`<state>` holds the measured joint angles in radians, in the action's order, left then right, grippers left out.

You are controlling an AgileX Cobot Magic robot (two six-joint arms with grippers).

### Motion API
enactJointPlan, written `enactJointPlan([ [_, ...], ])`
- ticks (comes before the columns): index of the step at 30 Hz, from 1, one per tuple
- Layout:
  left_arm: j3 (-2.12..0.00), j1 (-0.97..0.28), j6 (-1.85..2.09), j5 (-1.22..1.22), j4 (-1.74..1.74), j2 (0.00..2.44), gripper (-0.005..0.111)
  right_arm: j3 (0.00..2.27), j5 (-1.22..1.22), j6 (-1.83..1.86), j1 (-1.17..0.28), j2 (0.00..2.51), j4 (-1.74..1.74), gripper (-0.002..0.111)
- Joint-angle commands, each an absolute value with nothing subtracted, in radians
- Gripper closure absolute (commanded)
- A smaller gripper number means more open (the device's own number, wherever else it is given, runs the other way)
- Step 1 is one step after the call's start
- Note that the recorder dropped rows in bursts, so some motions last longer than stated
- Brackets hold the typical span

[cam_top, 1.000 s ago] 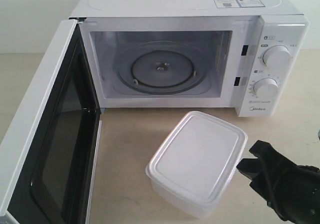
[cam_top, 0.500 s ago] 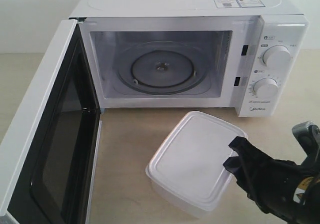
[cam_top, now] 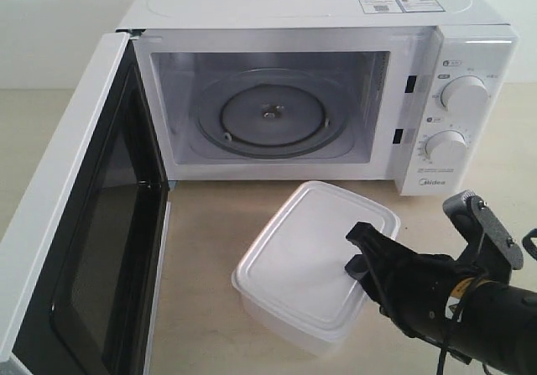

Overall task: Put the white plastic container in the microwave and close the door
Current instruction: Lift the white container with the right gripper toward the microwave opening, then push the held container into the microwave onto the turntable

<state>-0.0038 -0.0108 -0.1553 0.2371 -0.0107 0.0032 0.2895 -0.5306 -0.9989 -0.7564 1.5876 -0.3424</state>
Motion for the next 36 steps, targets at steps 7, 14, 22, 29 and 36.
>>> enactJointPlan([
  [7, 0.0, -0.01, -0.163, 0.234, -0.015, 0.0, 0.102, 0.29, -0.493, -0.985, -0.748, 1.587, -0.29, 0.108],
  [14, 0.0, -0.01, -0.163, 0.234, -0.015, 0.0, 0.102, 0.29, -0.504, -1.011, -0.748, 1.477, -0.256, 0.108],
  [22, 0.0, -0.01, -0.163, 0.234, -0.015, 0.0, 0.102, 0.29, -0.49, -1.011, -0.748, 1.347, -0.232, 0.108],
  [29, 0.0, -0.01, -0.163, 0.234, -0.015, 0.0, 0.102, 0.29, -0.492, -1.018, -0.756, 1.26, -0.223, 0.108],
  [36, 0.0, -0.01, -0.163, 0.234, -0.015, 0.0, 0.102, 0.29, -0.503, -1.03, -0.779, 1.218, -0.212, 0.108],
])
